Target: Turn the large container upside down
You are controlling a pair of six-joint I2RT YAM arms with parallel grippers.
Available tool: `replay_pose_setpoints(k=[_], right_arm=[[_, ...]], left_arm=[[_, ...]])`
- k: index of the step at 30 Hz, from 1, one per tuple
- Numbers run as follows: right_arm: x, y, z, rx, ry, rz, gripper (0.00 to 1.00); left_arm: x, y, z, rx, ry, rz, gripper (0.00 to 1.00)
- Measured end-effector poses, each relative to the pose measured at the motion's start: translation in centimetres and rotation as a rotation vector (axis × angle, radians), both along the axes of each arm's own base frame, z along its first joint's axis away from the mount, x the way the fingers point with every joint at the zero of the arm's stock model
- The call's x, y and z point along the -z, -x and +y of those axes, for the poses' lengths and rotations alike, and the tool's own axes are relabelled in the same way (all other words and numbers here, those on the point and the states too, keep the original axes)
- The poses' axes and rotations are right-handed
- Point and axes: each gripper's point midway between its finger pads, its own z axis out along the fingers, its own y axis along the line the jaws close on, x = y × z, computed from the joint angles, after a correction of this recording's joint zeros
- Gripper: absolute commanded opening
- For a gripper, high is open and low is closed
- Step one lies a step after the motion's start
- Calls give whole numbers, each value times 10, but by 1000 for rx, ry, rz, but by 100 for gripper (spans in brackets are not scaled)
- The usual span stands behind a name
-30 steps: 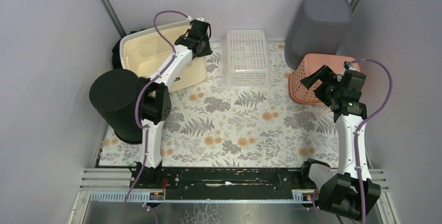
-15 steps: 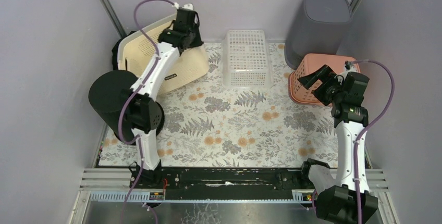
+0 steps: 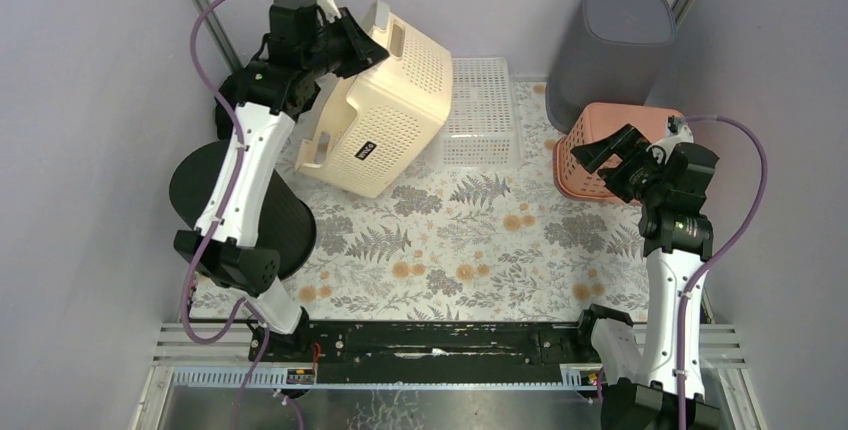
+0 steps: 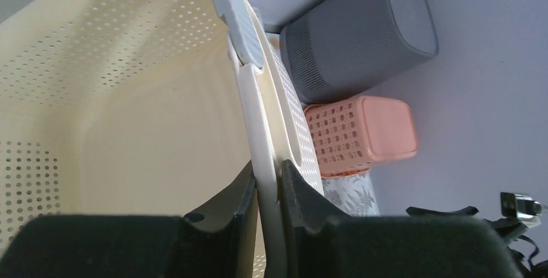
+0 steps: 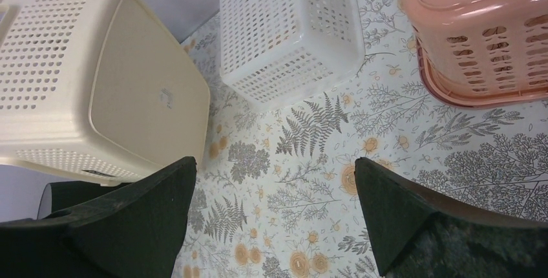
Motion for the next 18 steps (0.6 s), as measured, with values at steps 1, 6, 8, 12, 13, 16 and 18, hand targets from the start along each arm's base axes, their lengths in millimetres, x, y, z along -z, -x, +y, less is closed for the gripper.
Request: replay_pose_setpoints(k=[1,6,8,12,13,16,18], right_arm=[[-3,1,1,-2,1,-5,100],[-19,8,2,-8,19,-24,99],[-29,11,3,-12,34,-35,99],[-50,17,4,-18,58,-65,100],[-54,18,4,-20,65,-72,100],[-62,22,5,-25,80,-82,100],[-66,25,5,-28,90,-81,99]], left_arm=[[-1,5,0,15,20,5,0],[-4,28,-4,76,140,24,0],[-2,42,-11,117,211,33,0],[-4,66,-25,200,356,45,0],[-6,73,-28,224,403,46,0],[-15,89,-36,285,514,53,0],[-27,100,-40,334,604,39,0]])
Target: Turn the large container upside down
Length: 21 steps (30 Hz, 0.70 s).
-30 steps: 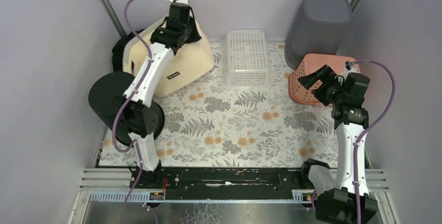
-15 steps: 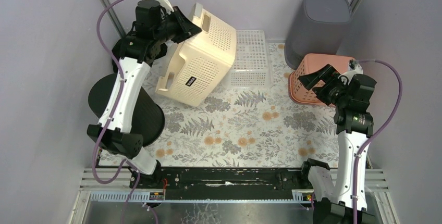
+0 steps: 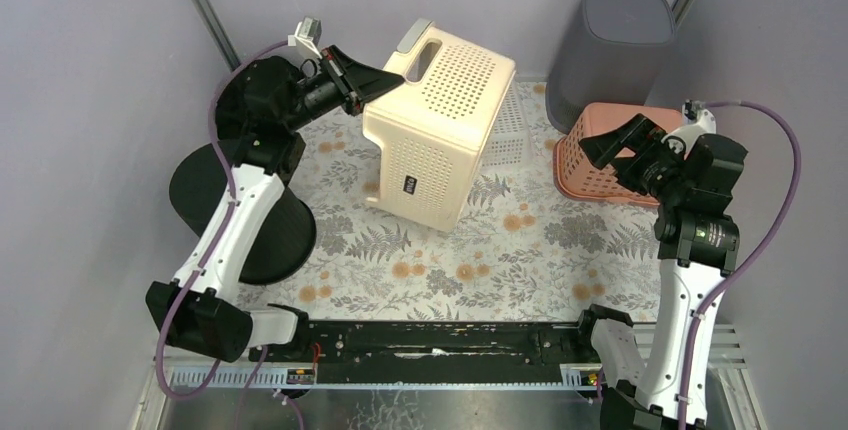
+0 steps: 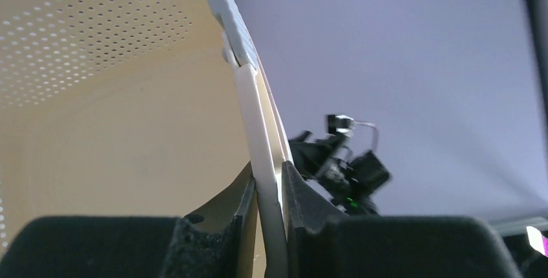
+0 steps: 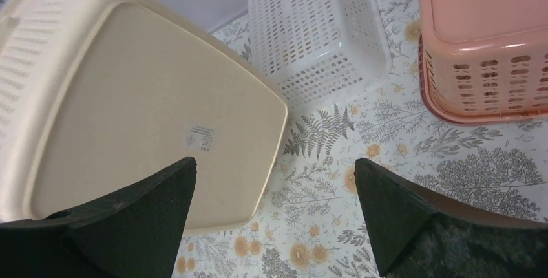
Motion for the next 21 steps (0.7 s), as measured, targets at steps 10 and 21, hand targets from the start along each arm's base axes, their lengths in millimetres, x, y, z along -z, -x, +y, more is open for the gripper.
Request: replay_pose_setpoints(k=[10,21], right_arm=[[-15,12,-3,13,52,-2,99],[-8,14,-6,28,63,28,100]], left_arm=[[-34,51,-9,200,295,-68,0],[63,86,-55,322,358,156,0]])
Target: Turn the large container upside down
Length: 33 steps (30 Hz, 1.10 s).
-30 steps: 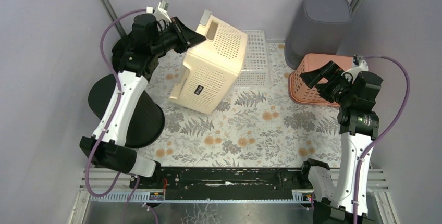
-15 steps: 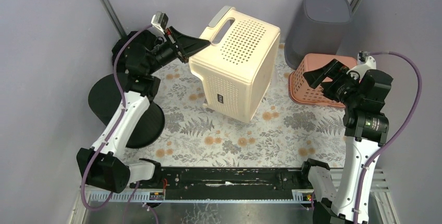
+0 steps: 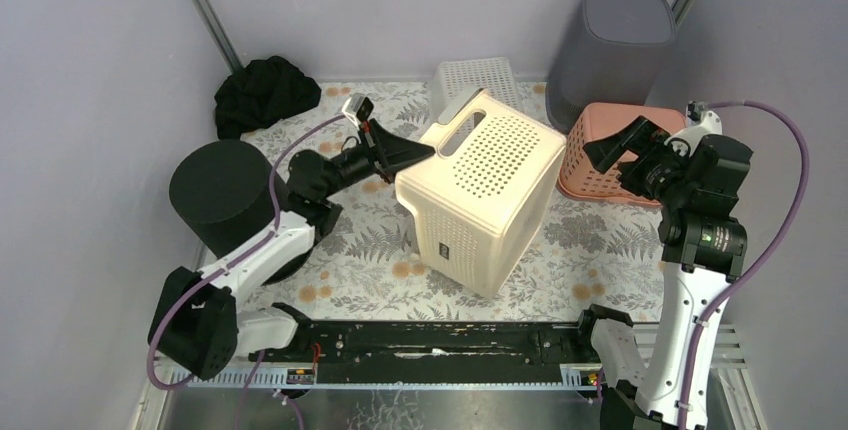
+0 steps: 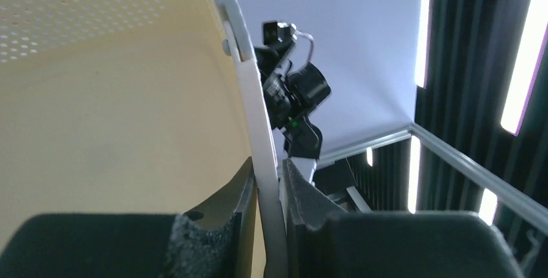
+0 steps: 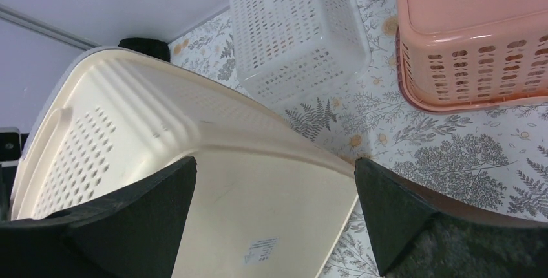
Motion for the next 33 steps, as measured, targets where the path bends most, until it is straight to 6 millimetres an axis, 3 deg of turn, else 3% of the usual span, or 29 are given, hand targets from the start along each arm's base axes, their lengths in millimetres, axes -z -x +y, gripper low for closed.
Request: replay_pose_setpoints(k=[4,9,13,19,21,22,27,33], right_arm=[[7,-1,0,0,-6,18,100],[13,-6,-1,-5,-12,31,100],[23,-12,1,-25,-29,49,99],[43,-18,6,-64,-65,93,99],[48,-19,7,-74,-73,99,99],[50,-20,8,-78,-78,103,99],[58,-21,12,-104,-100,111,99],[71,-22,15,-119,-120,129,99]], left_arm=[[8,15,1,-27,82,-17,0],[21,19,22,-130,164,23,1],[29,16,33,-210,123,42,18],[50,7,44,-330,-54,64,56],[64,4,47,-363,-125,80,68],[70,1,48,-382,-160,82,69],[110,-20,50,-436,-399,102,70],[187,-38,51,-398,-734,194,70]])
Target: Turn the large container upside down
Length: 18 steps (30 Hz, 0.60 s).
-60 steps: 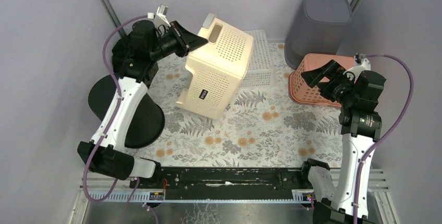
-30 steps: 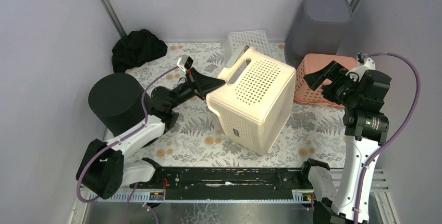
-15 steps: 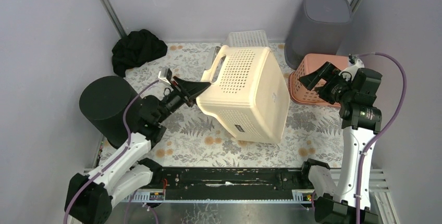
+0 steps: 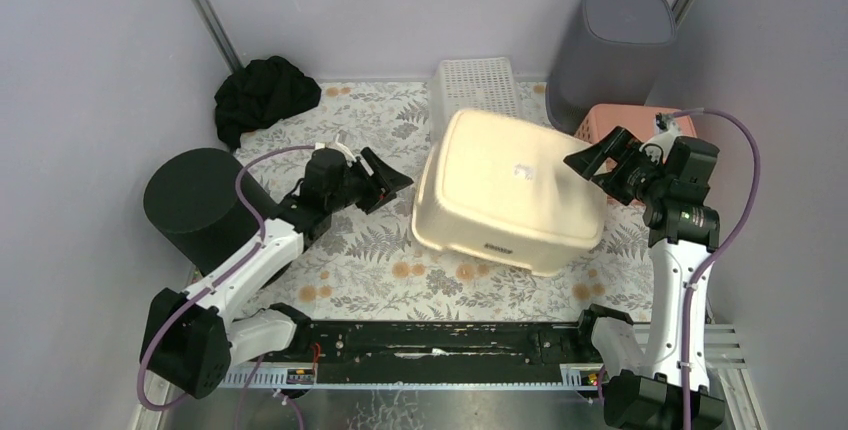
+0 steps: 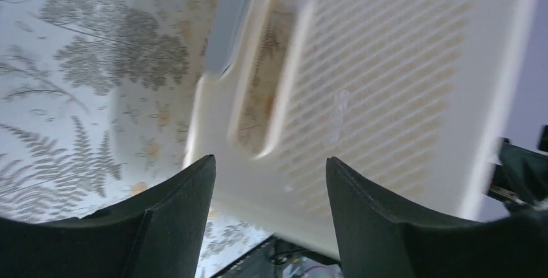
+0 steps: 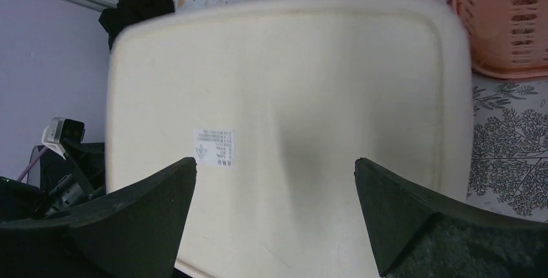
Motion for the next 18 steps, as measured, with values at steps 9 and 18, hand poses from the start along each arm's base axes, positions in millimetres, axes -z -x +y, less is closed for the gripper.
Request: replay_pose_setpoints(k=[9,18], right_arm=[[25,-2,-2,1,-6,53,99],[56,-1,-24,105,81,141,96]], left_arm=[[2,-8,20,-12,-187,-33,70],[-39,-36,14,31,-308,-123,96]])
